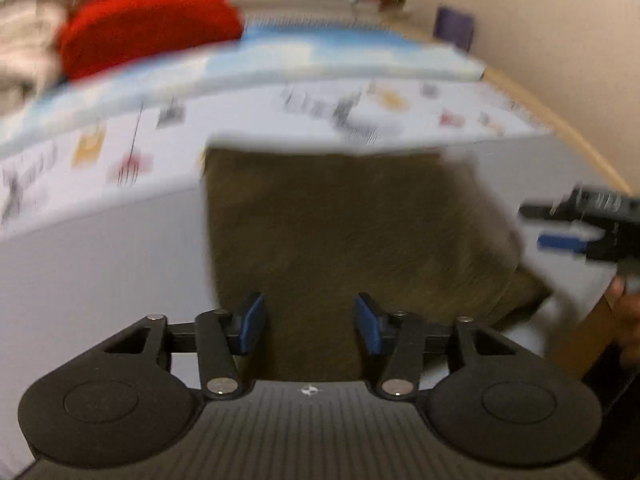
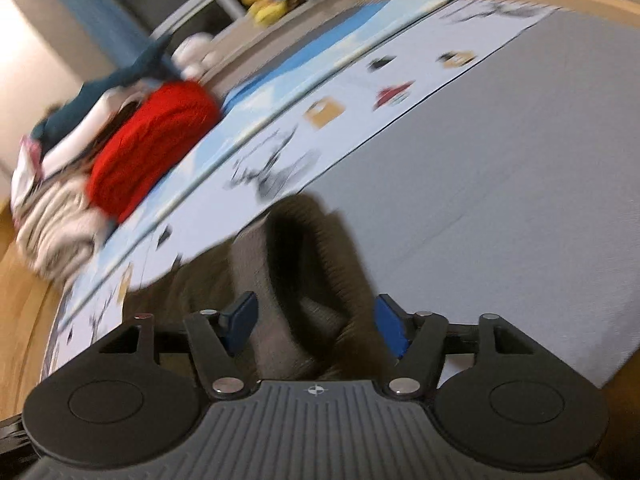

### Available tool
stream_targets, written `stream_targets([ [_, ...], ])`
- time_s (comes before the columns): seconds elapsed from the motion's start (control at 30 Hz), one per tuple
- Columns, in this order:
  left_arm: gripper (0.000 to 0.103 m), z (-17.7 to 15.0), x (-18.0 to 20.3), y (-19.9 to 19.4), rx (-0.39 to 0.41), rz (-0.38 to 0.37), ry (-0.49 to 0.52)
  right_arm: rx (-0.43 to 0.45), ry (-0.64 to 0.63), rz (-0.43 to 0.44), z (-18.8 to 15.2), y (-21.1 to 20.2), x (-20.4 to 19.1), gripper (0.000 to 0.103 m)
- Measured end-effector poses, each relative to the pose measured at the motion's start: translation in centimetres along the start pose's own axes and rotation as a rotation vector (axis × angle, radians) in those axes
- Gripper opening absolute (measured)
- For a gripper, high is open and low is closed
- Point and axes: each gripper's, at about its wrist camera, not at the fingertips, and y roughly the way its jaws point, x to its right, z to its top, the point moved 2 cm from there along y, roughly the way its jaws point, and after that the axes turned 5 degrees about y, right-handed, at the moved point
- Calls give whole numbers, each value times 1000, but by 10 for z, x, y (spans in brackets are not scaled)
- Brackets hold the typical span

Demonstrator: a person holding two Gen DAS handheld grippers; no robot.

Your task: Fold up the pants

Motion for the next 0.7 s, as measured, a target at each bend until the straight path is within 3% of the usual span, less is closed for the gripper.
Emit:
stream_targets([
  [0.07, 53, -17, -22, 19, -58, -38, -25, -45, -11, -29, -3, 15, -7, 75],
  [0.13, 53, -23, -26, 20, -33, -31, -35, -74, -15, -63, -6, 29, -13, 76],
  [0.23, 53, -19, -18, 15, -27, -10, -32, -46, -40, -108, -7, 36, -21, 75],
  [0.37, 53, -22, -16, 17, -5, -18, -30, 8, -117, -101, -13, 32, -39, 23],
  [0.43, 53, -21, -16, 17, -3, -29, -38, 71, -174, -89, -14, 18, -50, 7],
  [0.53, 54, -26, -15, 5, 9, -39, -40, 217, -238, -35, -9, -21, -70, 4],
  [0.6, 54, -24, -14, 5, 0, -17, -33, 315, -317, -109, -13, -39, -74, 0],
  [0.63, 54, -24, -15, 6, 1, -20, -37, 304, -324, -175, -11, -36, -67, 0],
  [0.7, 55, -22, -15, 8, -2, -20, -49, 200, -227, -249, -6, -19, -43, 0],
])
